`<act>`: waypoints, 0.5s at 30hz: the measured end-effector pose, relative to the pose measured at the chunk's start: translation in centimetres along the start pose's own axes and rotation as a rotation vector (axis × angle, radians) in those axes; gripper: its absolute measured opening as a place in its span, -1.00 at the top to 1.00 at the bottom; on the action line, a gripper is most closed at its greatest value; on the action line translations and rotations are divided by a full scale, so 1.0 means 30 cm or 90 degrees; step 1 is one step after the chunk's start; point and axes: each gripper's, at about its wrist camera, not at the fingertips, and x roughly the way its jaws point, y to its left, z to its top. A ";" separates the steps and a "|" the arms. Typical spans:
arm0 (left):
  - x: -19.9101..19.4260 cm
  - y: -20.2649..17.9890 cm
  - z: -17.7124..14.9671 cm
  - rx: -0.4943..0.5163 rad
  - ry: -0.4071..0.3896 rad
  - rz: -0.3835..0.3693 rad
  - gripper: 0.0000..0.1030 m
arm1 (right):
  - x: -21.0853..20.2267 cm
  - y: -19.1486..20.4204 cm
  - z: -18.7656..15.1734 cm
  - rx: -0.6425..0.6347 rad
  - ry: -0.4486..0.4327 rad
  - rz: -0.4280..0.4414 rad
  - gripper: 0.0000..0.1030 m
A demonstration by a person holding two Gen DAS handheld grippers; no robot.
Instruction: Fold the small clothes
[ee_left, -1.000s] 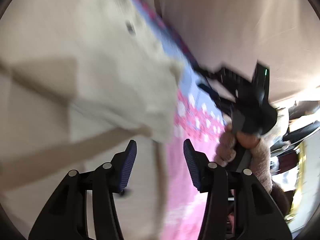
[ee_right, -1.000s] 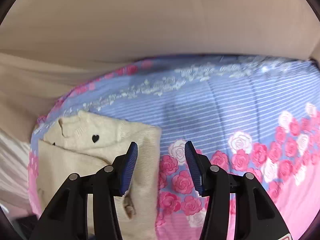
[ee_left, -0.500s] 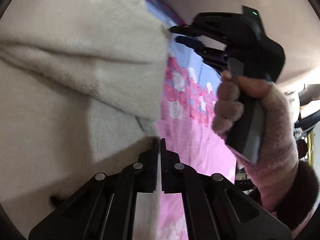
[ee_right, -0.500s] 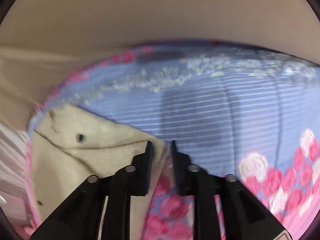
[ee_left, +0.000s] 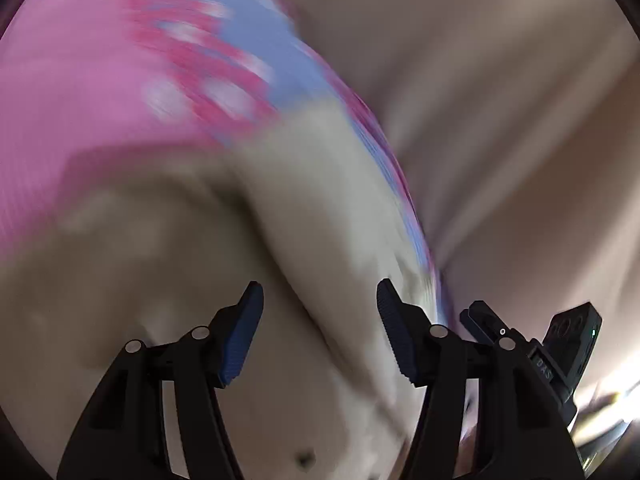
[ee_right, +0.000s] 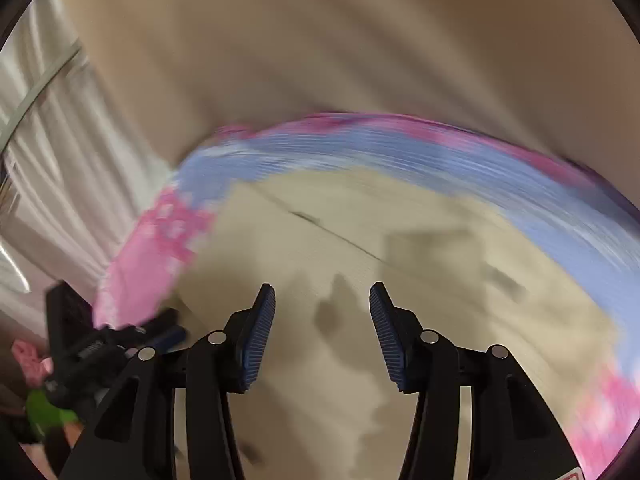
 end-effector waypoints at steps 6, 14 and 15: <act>0.075 0.104 0.133 -0.046 0.017 -0.017 0.68 | 0.466 0.255 0.222 -0.039 0.086 -0.045 -0.01; 0.001 0.101 0.146 0.077 0.042 -0.019 0.84 | 0.436 0.251 0.267 -0.020 0.002 -0.071 0.94; -0.007 0.114 0.154 0.086 0.047 -0.004 0.84 | 0.481 0.218 0.259 -0.011 0.035 -0.093 0.93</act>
